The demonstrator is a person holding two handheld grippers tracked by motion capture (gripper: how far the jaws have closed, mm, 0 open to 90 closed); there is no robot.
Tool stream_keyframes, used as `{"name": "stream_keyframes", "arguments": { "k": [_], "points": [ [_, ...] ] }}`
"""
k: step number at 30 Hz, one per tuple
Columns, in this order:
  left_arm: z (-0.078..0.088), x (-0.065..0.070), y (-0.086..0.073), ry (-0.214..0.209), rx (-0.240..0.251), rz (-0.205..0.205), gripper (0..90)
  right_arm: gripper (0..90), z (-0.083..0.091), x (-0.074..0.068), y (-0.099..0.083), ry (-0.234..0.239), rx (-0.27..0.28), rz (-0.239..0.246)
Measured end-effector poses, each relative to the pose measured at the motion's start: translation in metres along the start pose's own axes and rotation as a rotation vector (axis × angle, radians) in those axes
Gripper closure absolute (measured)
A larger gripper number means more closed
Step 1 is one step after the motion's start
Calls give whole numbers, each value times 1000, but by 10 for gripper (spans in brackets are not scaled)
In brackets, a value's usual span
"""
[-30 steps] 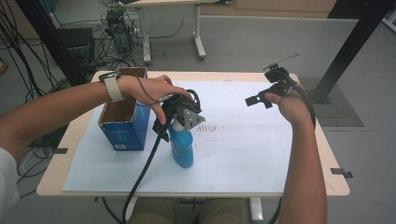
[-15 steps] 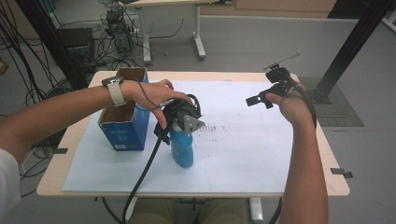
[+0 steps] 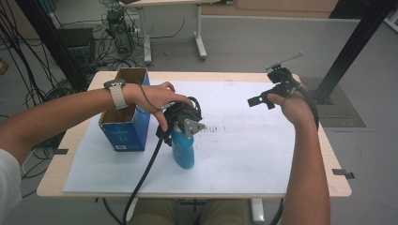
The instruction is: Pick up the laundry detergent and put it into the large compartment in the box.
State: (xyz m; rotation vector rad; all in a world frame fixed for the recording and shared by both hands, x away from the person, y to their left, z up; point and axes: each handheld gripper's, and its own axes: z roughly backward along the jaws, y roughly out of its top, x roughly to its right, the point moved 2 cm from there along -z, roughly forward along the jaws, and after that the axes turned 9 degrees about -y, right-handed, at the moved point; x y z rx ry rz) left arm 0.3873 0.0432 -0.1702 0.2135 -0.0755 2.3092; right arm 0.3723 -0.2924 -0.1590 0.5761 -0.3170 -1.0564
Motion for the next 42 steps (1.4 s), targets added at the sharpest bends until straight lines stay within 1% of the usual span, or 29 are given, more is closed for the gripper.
{"name": "stream_keyframes", "arguments": {
  "k": [4,5,6,8,9,22,26,28,29,31,34,42],
  "points": [
    [-3,0,0,3,-5,-8,187,76,-2,0,0,2,-1,1],
    [-3,0,1,-1,-6,-4,194,76,-2,0,0,1,0,1],
    [-3,1,0,4,-1,-10,199,76,-2,0,0,2,-1,1],
    [-3,0,0,-1,-5,-6,201,76,-2,0,0,1,-1,0],
    [-3,0,1,2,-6,-13,201,76,-2,0,0,2,0,1],
    [-3,1,2,2,-13,-13,206,77,-1,0,-1,0,2,1],
    [-2,-1,1,-9,-8,-9,211,76,-1,0,-1,0,3,0],
    [-2,-2,0,-14,0,-14,338,76,-1,0,-1,1,3,0],
    [-2,-2,0,-14,0,-14,366,76,-1,0,-1,1,3,0],
    [-3,-2,1,-15,-8,-9,377,77,-1,0,-2,0,3,-2],
    [-3,-1,4,-10,-24,-27,383,76,0,0,-2,0,4,-3],
    [-4,0,5,-2,-24,-28,387,76,-1,1,-4,-1,4,-8]
  ]
}}
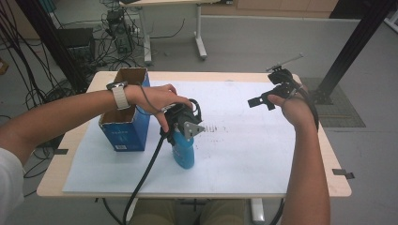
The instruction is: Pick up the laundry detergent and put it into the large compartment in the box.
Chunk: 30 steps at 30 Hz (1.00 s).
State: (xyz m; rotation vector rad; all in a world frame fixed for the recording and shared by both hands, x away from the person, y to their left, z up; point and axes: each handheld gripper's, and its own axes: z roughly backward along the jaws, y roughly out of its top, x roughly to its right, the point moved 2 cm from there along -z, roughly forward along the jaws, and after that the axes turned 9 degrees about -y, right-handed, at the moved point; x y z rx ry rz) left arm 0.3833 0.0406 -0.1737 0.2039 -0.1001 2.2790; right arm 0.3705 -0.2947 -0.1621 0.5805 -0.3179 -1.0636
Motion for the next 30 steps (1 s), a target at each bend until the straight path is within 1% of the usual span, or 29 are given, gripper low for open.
{"name": "stream_keyframes", "arguments": {
  "k": [7,14,23,24,30],
  "points": [
    [0,2,1,3,-5,3,388,76,1,-1,1,-2,2,2],
    [0,0,0,-2,-2,13,389,77,1,-1,1,-1,3,1],
    [0,0,0,-3,-6,9,388,77,1,-1,1,-3,3,1],
    [0,-1,-1,-4,0,13,388,77,1,-1,0,-2,4,1],
    [1,-1,0,-9,-5,16,387,77,2,-2,1,-3,3,2]
  ]
}}
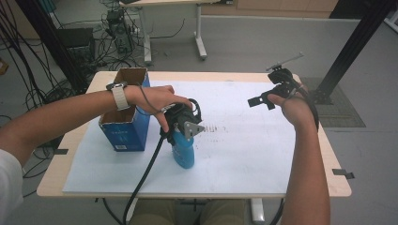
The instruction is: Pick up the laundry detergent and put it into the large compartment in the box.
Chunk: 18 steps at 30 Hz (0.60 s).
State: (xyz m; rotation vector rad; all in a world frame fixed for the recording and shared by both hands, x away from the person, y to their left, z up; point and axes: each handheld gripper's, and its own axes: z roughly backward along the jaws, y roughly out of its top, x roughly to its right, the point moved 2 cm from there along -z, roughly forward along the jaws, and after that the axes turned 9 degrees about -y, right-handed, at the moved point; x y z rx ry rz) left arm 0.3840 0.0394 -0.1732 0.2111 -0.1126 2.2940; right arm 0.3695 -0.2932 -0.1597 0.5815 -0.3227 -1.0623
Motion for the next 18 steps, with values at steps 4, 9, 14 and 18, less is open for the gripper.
{"name": "stream_keyframes", "arguments": {
  "k": [4,9,14,18],
  "points": [
    [0,1,0,3,0,-3,387,77,1,0,0,-1,2,1],
    [0,1,-1,0,4,6,387,77,1,-1,1,-2,2,2],
    [0,0,0,-1,1,2,388,77,1,-1,1,-3,4,2],
    [0,0,-1,0,4,1,387,77,1,-1,2,-2,3,4]
  ]
}}
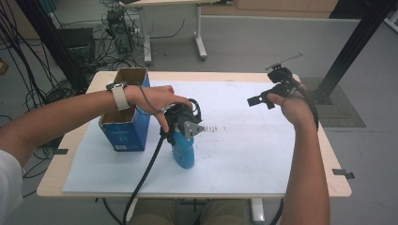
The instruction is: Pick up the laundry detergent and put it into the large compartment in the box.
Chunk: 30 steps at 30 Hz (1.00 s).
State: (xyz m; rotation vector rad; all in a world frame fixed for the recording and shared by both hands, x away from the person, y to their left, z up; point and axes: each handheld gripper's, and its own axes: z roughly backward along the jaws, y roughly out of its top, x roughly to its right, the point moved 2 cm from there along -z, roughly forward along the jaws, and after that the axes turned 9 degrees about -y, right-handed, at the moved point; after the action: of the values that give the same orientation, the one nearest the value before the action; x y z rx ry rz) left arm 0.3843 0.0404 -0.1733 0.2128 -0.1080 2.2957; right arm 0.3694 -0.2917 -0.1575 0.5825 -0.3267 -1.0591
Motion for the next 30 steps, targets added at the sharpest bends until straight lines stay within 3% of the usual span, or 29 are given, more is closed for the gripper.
{"name": "stream_keyframes", "arguments": {
  "k": [30],
  "points": [
    [0,0,-1,0,5,5,386,77,0,0,0,1,5,1]
  ]
}}
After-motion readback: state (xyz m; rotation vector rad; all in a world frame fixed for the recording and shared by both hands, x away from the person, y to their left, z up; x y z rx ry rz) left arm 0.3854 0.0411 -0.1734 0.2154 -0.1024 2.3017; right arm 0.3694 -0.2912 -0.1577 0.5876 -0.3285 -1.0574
